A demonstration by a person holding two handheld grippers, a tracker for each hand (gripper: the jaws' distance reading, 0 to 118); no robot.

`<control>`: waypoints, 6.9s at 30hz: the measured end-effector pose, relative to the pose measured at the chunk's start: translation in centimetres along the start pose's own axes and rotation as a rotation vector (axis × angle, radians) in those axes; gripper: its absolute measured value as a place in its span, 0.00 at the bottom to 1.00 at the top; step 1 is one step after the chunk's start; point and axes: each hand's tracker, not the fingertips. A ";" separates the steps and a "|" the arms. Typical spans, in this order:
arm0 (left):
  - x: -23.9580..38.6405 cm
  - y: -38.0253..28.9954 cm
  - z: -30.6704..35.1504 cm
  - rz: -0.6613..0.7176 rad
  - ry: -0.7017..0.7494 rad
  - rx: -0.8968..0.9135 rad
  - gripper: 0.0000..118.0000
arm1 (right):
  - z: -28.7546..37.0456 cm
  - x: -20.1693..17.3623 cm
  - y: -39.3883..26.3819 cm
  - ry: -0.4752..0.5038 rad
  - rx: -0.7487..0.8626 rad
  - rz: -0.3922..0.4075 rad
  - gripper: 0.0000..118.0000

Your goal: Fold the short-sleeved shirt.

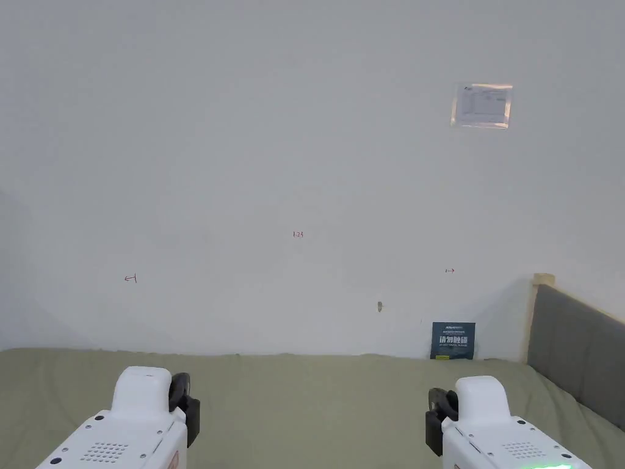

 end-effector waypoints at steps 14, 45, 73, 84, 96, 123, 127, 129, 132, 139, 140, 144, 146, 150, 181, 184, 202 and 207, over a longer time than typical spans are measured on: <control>-0.5 -0.6 -0.6 0.024 0.008 -0.001 0.00 | 0.4 -0.8 -0.2 0.034 -0.012 0.054 0.00; -22.7 -9.6 0.8 0.122 0.322 -0.552 0.05 | -7.5 -22.8 -5.3 0.482 -0.174 0.066 0.01; -27.2 -28.0 -18.8 0.239 0.334 -0.951 0.97 | -15.8 -23.3 -13.3 0.493 -0.306 0.110 0.01; -27.6 -30.7 -20.9 0.202 0.345 -1.078 1.00 | -16.1 -23.1 -13.6 0.483 -0.317 0.108 0.01; -28.2 -28.5 -19.0 0.245 0.333 -0.956 0.06 | -14.9 -22.3 -13.6 0.473 -0.312 0.091 0.01; -12.1 -1.8 -12.1 0.364 -0.144 -0.346 0.06 | -0.8 -9.3 -6.5 0.247 -0.142 0.023 0.01; -4.5 0.6 -14.5 0.350 -0.278 -0.323 0.06 | 0.7 -5.2 -6.4 0.175 -0.142 -0.003 0.01; -0.5 1.1 -15.8 0.335 -0.349 -0.315 0.06 | 1.5 -3.1 -6.5 0.141 -0.141 -0.017 0.01; 5.4 1.0 -17.9 0.325 -0.436 -0.336 0.06 | 2.2 -0.2 -7.0 0.089 -0.151 -0.033 0.01; 17.8 -9.5 -26.3 0.242 -0.480 -0.578 0.06 | 2.1 5.8 -10.3 -0.009 -0.204 -0.072 0.01; 19.4 -12.1 -27.4 0.239 -0.482 -0.640 0.06 | 1.8 6.6 -10.9 -0.025 -0.216 -0.080 0.01; 25.0 -21.9 -29.7 0.127 -0.391 -0.844 0.06 | 0.9 9.4 -13.2 -0.067 -0.267 -0.106 0.01; 26.0 -25.1 -30.1 0.114 -0.338 -0.916 0.06 | 0.6 10.3 -13.9 -0.079 -0.289 -0.104 0.01; 26.4 -27.6 -30.6 0.081 -0.335 -0.925 0.06 | 0.1 11.5 -14.7 -0.074 -0.319 -0.105 0.01; 0.6 -20.6 -1.8 0.167 -0.201 -0.702 0.00 | 7.3 -2.0 -17.0 0.067 -0.358 -0.093 0.01; 0.3 -19.9 -7.1 0.116 -0.197 -0.744 0.00 | 6.8 -1.6 -17.3 0.071 -0.371 -0.094 0.01; -0.7 -25.0 -38.9 0.122 -0.157 -1.064 0.43 | 0.6 4.0 -23.6 0.057 -0.525 -0.227 0.01; 1.0 -26.1 -39.8 0.112 -0.124 -1.094 0.97 | 0.2 4.0 -23.4 0.060 -0.513 -0.222 0.01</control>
